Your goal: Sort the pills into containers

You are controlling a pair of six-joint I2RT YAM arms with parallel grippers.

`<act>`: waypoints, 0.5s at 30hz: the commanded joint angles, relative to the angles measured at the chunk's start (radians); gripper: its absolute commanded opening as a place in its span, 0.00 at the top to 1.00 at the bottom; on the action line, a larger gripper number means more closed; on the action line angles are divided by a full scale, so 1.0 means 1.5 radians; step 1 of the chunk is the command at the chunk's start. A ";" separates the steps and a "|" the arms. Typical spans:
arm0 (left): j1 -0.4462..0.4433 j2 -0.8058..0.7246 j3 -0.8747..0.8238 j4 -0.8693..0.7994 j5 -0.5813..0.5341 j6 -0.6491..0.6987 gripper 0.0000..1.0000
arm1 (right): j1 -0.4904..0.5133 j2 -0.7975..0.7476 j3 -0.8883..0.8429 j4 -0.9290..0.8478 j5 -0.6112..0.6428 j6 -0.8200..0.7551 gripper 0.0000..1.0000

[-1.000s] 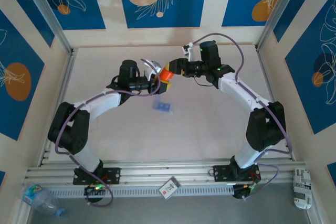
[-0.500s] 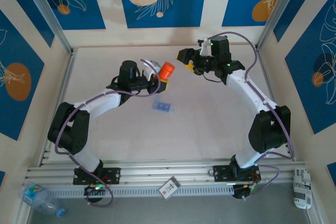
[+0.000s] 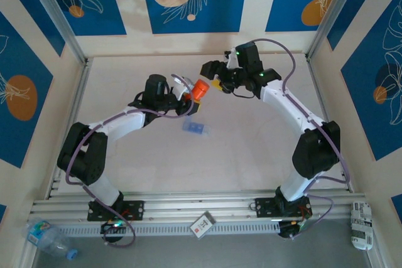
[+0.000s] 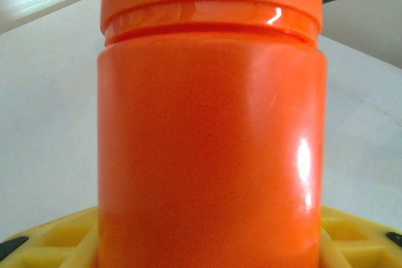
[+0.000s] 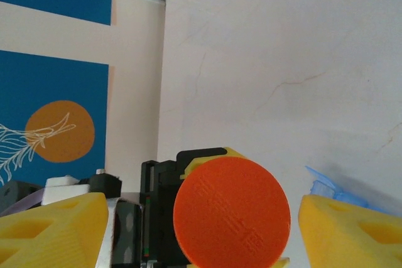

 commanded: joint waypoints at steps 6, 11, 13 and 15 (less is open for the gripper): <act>-0.010 -0.021 0.020 0.000 -0.003 0.026 1.00 | 0.020 0.026 0.021 -0.039 0.018 -0.003 0.26; -0.011 -0.021 0.021 0.002 -0.004 0.024 1.00 | 0.028 0.030 0.017 -0.039 0.012 -0.010 0.37; -0.011 -0.019 0.022 0.003 -0.003 0.023 1.00 | 0.030 0.029 0.015 -0.037 0.010 -0.013 0.44; -0.011 -0.020 0.021 0.007 -0.004 0.020 1.00 | 0.032 0.025 0.008 -0.035 0.010 -0.015 0.52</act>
